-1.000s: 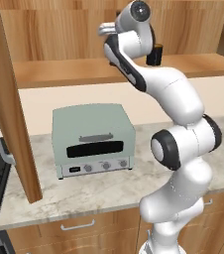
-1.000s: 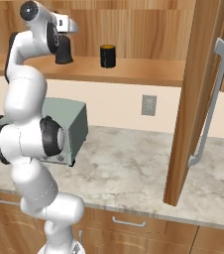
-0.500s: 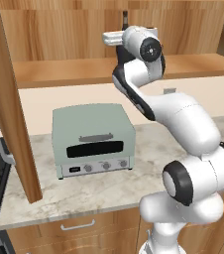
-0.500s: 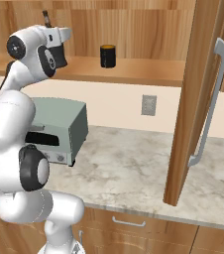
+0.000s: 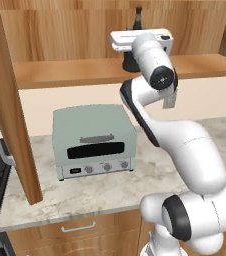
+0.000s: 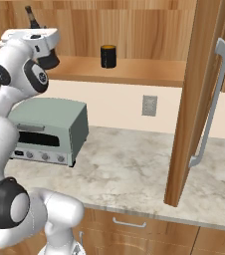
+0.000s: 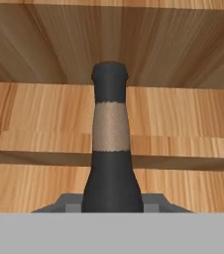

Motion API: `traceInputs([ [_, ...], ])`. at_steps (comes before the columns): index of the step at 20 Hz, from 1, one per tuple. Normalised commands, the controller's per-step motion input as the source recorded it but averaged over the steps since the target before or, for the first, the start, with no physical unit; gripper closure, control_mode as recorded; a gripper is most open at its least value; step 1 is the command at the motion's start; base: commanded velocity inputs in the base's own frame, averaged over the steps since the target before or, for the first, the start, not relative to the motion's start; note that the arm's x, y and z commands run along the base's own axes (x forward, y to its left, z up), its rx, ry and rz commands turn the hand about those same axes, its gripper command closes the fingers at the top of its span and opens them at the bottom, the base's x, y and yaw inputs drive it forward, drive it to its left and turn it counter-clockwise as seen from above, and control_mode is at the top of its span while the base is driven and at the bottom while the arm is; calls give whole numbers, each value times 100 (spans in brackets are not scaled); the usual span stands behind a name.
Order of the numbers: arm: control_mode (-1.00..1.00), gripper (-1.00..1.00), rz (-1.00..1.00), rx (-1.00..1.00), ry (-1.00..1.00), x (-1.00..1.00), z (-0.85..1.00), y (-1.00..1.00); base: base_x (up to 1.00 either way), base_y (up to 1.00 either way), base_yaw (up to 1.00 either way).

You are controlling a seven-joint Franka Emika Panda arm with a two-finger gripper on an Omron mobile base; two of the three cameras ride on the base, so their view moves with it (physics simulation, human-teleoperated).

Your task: Open the cabinet directly in front. Then move the liquor and the mug to the dining counter with the candle on it.

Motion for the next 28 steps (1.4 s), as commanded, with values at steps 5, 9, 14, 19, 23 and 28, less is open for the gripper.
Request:
traceInputs([
  [5,-100,100,-10,14,7,-100,37,0,0,0,0],
  [9,-100,100,-11,2,14,-100,-69,0,0,0,0],
  [14,-100,100,-9,0,7,-100,-100,0,0,0,0],
  [19,-100,100,-4,0,8,-100,-96,-5,0,0,0],
  [23,-100,100,1,-4,-27,-91,-8,-32,0,0,0],
  [28,-100,100,8,-1,-25,-46,0,-31,0,0,0],
])
